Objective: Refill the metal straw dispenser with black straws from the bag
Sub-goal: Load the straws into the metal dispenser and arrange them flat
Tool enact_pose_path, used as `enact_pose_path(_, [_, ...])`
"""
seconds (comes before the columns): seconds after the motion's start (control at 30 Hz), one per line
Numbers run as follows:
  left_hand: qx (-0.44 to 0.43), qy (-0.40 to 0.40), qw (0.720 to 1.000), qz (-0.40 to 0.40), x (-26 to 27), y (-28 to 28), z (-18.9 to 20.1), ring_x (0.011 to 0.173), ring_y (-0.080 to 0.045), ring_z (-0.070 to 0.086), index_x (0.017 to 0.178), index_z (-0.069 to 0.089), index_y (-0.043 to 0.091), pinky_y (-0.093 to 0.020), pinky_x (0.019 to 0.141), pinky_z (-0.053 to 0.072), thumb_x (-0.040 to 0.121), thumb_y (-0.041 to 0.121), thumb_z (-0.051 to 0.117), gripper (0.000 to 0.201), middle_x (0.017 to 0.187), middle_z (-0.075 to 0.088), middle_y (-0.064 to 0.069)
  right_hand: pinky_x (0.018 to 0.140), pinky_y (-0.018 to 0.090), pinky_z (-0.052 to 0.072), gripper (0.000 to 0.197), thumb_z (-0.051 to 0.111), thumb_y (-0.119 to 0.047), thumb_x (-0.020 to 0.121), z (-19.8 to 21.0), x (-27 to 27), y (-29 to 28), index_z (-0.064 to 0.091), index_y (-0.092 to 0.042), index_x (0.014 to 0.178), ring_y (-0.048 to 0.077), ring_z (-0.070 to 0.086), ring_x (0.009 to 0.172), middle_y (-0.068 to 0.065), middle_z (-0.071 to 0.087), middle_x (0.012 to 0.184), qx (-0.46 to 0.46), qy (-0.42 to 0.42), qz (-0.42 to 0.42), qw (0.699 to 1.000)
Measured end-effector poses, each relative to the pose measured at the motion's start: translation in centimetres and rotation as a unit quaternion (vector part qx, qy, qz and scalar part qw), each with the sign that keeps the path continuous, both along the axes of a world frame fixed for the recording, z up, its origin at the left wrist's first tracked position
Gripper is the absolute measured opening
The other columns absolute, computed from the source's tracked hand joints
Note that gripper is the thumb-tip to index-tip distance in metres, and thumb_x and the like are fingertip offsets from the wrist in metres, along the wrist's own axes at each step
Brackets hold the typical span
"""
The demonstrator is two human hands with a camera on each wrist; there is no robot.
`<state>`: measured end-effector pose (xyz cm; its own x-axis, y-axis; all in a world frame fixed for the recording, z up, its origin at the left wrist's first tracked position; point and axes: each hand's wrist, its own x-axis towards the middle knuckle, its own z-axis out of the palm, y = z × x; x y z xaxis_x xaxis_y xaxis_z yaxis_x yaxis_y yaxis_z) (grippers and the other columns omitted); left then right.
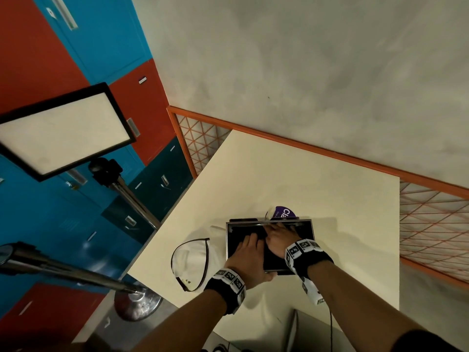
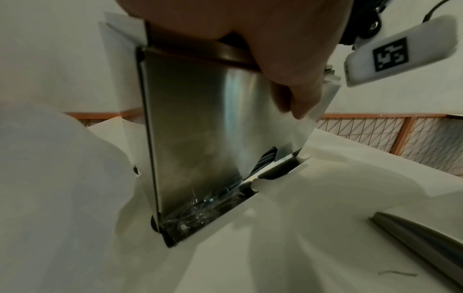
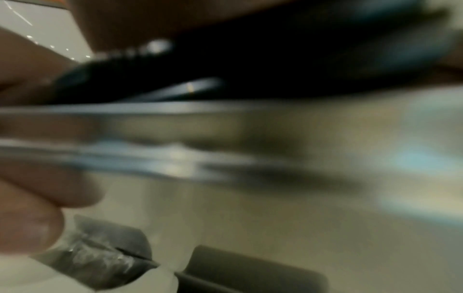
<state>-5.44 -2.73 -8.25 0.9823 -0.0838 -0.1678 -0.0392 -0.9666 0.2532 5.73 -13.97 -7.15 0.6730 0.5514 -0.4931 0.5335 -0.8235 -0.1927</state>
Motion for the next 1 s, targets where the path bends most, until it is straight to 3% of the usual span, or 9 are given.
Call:
enact_pose_path(0.2, [-0.005,-0.013,1.000,-0.002,-0.3,-0.1,0.0,0.122,-0.029,0.043,0.134,0.045,0.010,-0.043,0.108,0.041,0.075,0.063,0.063,0.081,0.130,0.044,-0.009,0.115,0.056,0.014,0.058,0.031,-0.028,0.098,0.1,-0.2,0.0,0.018,-0.019,0.154,0.019,0.011,0.148,-0.004,0.020,0.161,-0.002,0.030,-0.017,0.999])
enact_pose_path(0.4, [-0.009,-0.039,0.999,-0.010,-0.5,0.0,-0.1,0.119,-0.028,0.042,0.128,0.049,0.010,-0.044,0.108,0.041,0.074,0.064,0.061,0.077,0.126,0.043,-0.007,0.115,0.059,0.015,0.056,0.034,-0.028,0.097,0.3,-0.5,-0.1,0.023,-0.021,0.151,0.019,0.020,0.146,-0.003,0.026,0.158,0.014,-0.004,-0.018,1.000])
enact_pose_path(0.57, [0.019,-0.087,0.996,-0.018,-0.9,-0.2,-0.7,0.138,-0.029,0.035,0.132,0.045,0.012,-0.052,0.124,0.017,0.071,0.065,0.058,0.082,0.139,0.042,-0.008,0.107,0.057,0.024,0.042,0.034,-0.031,0.096,0.1,-1.6,-1.3,0.044,-0.022,0.135,0.015,0.038,0.134,-0.007,0.040,0.145,0.031,-0.074,0.045,0.996])
enact_pose_path(0.67, [0.032,-0.060,0.998,0.000,-0.8,-0.2,-0.8,0.138,-0.033,0.037,0.143,0.032,0.010,-0.052,0.124,0.013,0.070,0.070,0.056,0.098,0.142,0.043,-0.010,0.105,0.054,0.025,0.043,0.031,-0.037,0.095,0.2,-1.8,-1.9,0.045,-0.024,0.134,0.013,0.042,0.131,-0.008,0.043,0.142,0.037,-0.084,0.062,0.994])
enact_pose_path(0.73, [0.040,-0.025,0.999,0.017,-0.6,-0.3,-0.4,0.137,-0.036,0.038,0.154,0.017,0.010,-0.053,0.123,0.017,0.068,0.074,0.054,0.114,0.146,0.042,-0.013,0.107,0.051,0.025,0.057,0.021,-0.046,0.092,0.3,-1.9,-2.3,0.044,-0.022,0.138,0.014,0.041,0.132,-0.006,0.044,0.143,0.046,-0.086,0.078,0.992])
enact_pose_path(0.83, [0.050,0.040,0.998,0.023,0.4,-0.2,0.3,0.138,-0.036,0.036,0.157,0.011,0.012,-0.051,0.120,0.022,0.065,0.079,0.060,0.125,0.151,0.037,-0.015,0.110,0.047,0.026,0.079,0.007,-0.060,0.081,0.5,-1.8,-3.1,0.037,-0.023,0.144,0.016,0.036,0.137,-0.005,0.040,0.148,0.062,-0.093,0.110,0.988])
enact_pose_path(1.0, [0.044,0.121,0.992,-0.011,1.7,1.0,1.3,0.142,-0.039,0.034,0.159,0.010,0.013,-0.050,0.119,0.026,0.061,0.084,0.069,0.134,0.155,0.035,-0.020,0.116,0.047,0.021,0.090,0.020,-0.079,0.080,1.0,-1.5,-4.1,0.025,-0.023,0.150,0.021,0.026,0.143,-0.002,0.029,0.156,0.047,-0.054,0.160,0.985])
